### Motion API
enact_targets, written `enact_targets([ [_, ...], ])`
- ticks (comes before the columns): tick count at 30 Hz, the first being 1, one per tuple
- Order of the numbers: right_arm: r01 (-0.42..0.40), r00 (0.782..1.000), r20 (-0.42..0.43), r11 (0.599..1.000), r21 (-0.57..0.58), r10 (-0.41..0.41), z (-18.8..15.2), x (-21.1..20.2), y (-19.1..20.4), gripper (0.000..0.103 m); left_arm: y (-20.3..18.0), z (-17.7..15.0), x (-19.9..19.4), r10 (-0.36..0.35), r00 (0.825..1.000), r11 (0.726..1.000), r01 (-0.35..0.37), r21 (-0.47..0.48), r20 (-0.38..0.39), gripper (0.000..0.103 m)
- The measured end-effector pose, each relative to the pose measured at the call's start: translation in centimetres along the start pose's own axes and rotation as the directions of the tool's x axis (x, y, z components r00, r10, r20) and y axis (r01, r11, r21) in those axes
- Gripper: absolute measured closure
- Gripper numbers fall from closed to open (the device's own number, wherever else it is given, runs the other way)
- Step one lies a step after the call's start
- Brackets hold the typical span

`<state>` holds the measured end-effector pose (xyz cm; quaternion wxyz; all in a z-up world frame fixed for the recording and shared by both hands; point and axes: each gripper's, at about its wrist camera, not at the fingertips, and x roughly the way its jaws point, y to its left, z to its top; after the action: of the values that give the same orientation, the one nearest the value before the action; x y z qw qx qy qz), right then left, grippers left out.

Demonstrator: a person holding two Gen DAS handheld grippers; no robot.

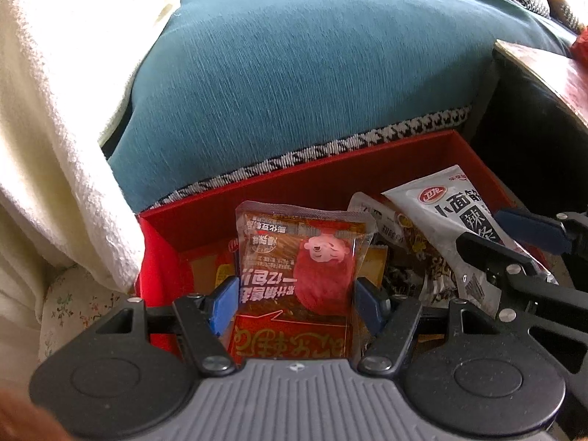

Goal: Organize snacks
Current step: 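Lower the meat snack pack and spicy-strip bag into the box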

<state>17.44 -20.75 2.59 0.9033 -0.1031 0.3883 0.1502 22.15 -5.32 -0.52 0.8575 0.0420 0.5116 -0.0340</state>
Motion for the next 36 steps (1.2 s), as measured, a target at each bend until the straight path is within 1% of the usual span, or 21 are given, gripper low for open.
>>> enact_targets([
  [13, -0.005, 0.999, -0.049, 1.0, -0.014, 0.004, -0.5, 1.3, 0.1, 0.065, -0.3, -0.3, 0.7, 0.008, 1.0, 1.0, -0.008, 0.009, -0.02, 0.042],
  [31, -0.002, 0.998, -0.066, 1.0, -0.03, 0.0, -0.8, 1.5, 0.4, 0.065, -0.5, -0.3, 0.7, 0.013, 0.999, 1.0, -0.013, 0.018, -0.031, 0.042],
  [34, 0.0, 0.998, -0.07, 0.999, -0.033, -0.002, -0.8, 1.5, 0.4, 0.064, -0.5, -0.4, 0.7, 0.015, 0.999, 1.0, -0.014, 0.018, -0.035, 0.042],
  [35, 0.0, 0.997, -0.074, 0.999, -0.033, -0.002, -0.8, 1.5, 0.4, 0.061, -0.5, -0.4, 0.7, 0.015, 0.999, 1.0, -0.015, 0.02, -0.036, 0.041],
  [36, 0.002, 0.997, -0.078, 0.999, -0.032, -0.004, -0.8, 1.5, 0.4, 0.061, -0.5, -0.5, 0.6, 0.017, 0.999, 1.0, -0.016, 0.021, -0.038, 0.041],
])
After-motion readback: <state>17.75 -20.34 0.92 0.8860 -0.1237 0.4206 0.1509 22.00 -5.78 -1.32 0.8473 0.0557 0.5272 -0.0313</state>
